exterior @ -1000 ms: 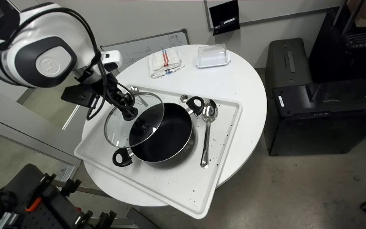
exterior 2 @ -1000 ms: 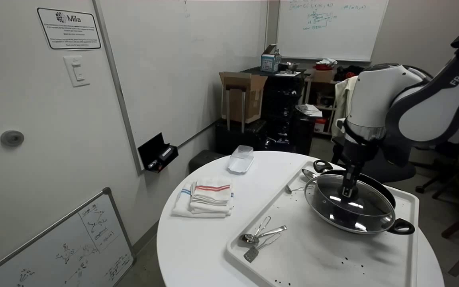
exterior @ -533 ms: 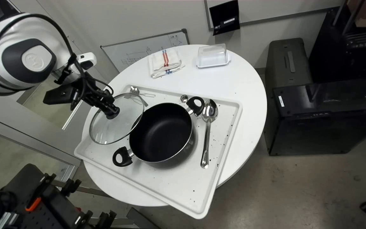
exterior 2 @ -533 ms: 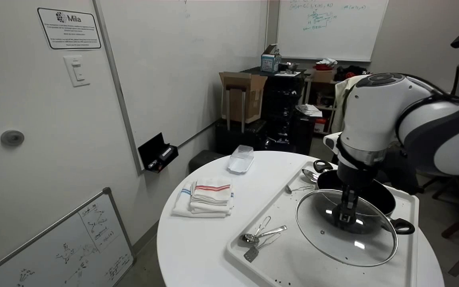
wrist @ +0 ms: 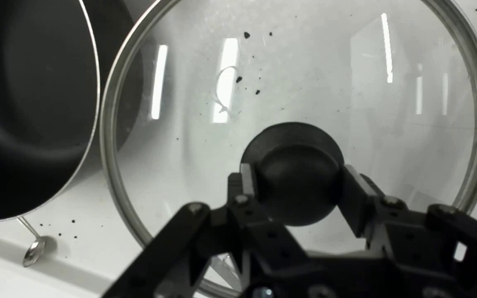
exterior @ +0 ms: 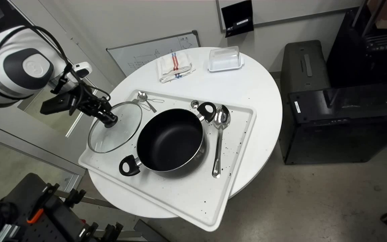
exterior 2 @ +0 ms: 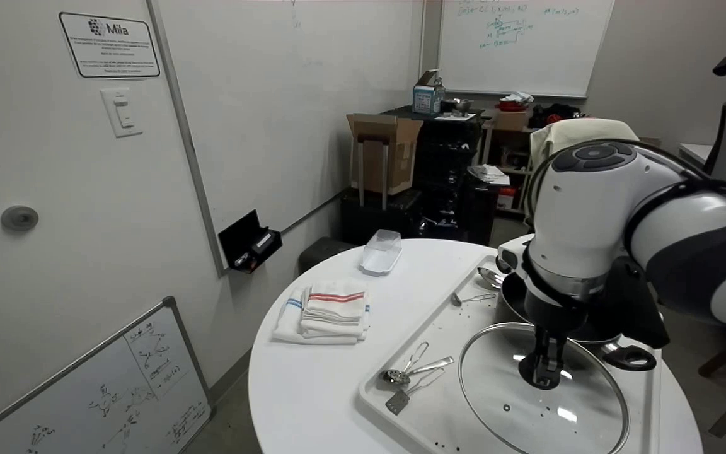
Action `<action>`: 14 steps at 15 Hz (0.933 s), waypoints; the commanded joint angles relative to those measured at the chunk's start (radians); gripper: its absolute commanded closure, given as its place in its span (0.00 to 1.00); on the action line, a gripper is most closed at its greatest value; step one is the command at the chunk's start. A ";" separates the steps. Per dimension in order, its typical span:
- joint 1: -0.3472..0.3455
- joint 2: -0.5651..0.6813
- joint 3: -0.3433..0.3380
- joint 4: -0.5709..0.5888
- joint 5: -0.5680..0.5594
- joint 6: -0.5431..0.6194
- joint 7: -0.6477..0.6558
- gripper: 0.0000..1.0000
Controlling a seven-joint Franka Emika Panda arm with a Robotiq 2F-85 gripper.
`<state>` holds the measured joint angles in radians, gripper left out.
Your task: Remove the lid from the pot
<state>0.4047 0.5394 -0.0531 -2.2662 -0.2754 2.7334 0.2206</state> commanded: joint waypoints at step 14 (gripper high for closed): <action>-0.094 0.265 0.039 0.113 0.065 0.238 -0.066 0.75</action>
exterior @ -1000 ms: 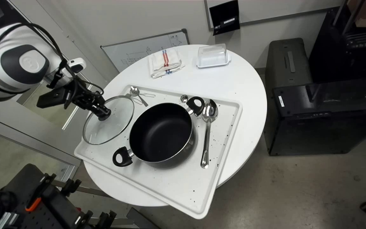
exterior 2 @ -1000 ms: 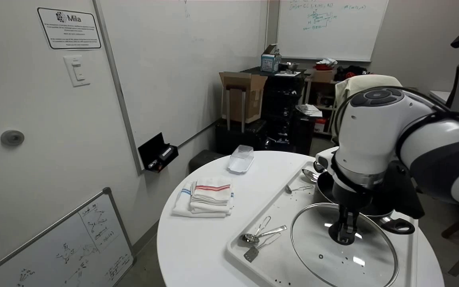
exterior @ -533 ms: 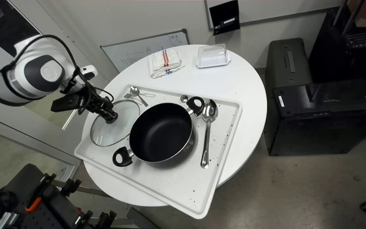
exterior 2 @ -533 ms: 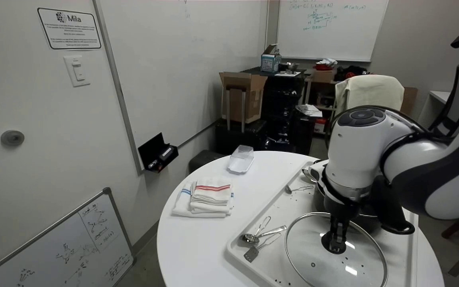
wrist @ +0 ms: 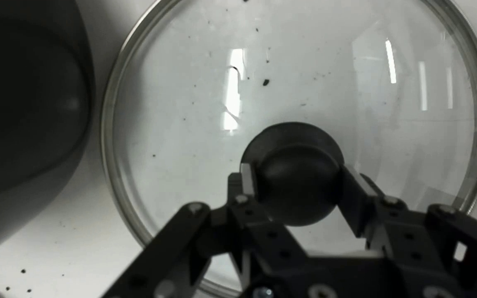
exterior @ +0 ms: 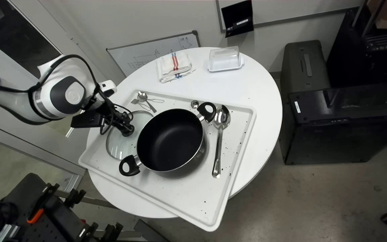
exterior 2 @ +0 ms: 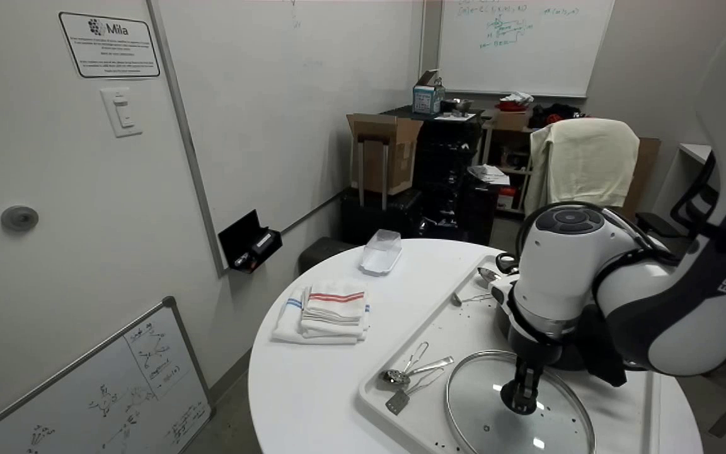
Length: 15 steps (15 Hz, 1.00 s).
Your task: Remove the lid from the pot
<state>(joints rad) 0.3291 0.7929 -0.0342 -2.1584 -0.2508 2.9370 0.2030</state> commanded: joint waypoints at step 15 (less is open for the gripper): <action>-0.147 -0.146 0.154 -0.147 0.093 0.022 -0.201 0.00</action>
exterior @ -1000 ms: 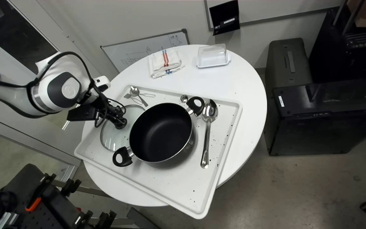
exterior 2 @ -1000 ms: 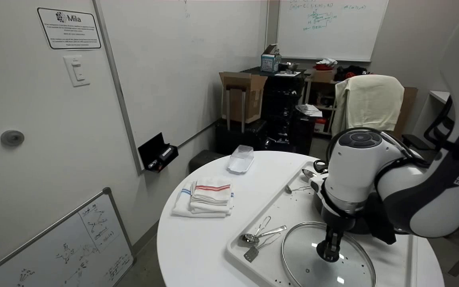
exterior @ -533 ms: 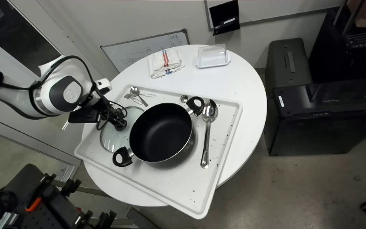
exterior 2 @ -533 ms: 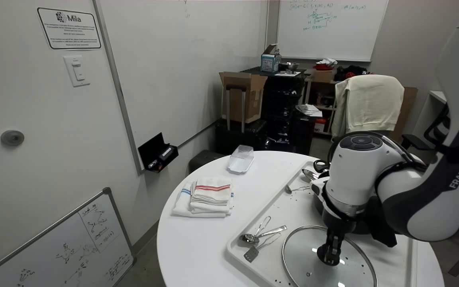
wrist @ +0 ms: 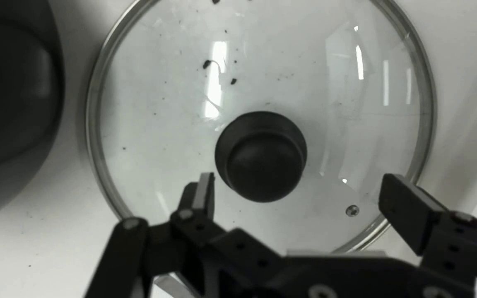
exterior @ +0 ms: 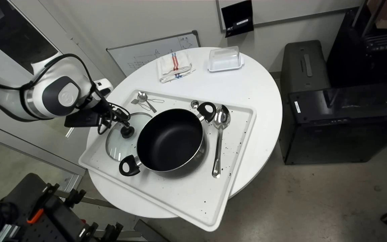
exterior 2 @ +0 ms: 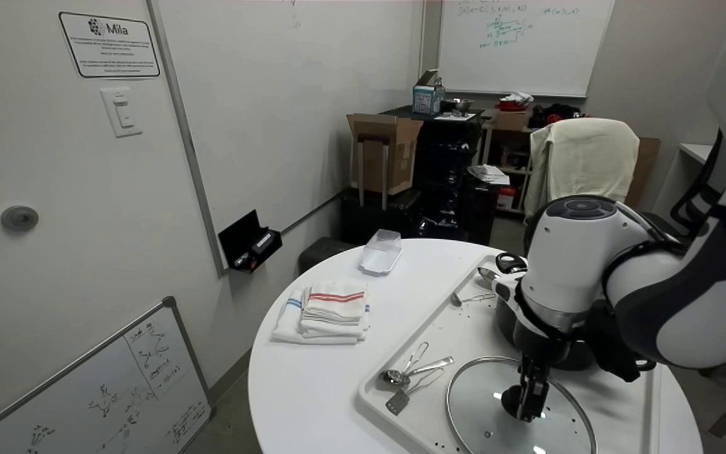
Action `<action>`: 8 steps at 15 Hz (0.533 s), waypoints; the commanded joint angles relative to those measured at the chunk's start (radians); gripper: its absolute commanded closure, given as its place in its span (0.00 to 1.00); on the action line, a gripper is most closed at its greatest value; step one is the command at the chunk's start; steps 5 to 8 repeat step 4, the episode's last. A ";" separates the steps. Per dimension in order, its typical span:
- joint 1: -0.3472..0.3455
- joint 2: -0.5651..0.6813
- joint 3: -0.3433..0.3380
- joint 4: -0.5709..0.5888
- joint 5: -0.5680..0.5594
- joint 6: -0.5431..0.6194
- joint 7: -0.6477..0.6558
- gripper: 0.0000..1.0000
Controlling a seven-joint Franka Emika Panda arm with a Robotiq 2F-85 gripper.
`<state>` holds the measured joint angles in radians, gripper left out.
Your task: Remove the lid from the pot
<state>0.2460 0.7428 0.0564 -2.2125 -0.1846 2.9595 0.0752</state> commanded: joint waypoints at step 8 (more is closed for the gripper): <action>-0.169 -0.200 0.167 -0.190 0.053 -0.015 -0.157 0.00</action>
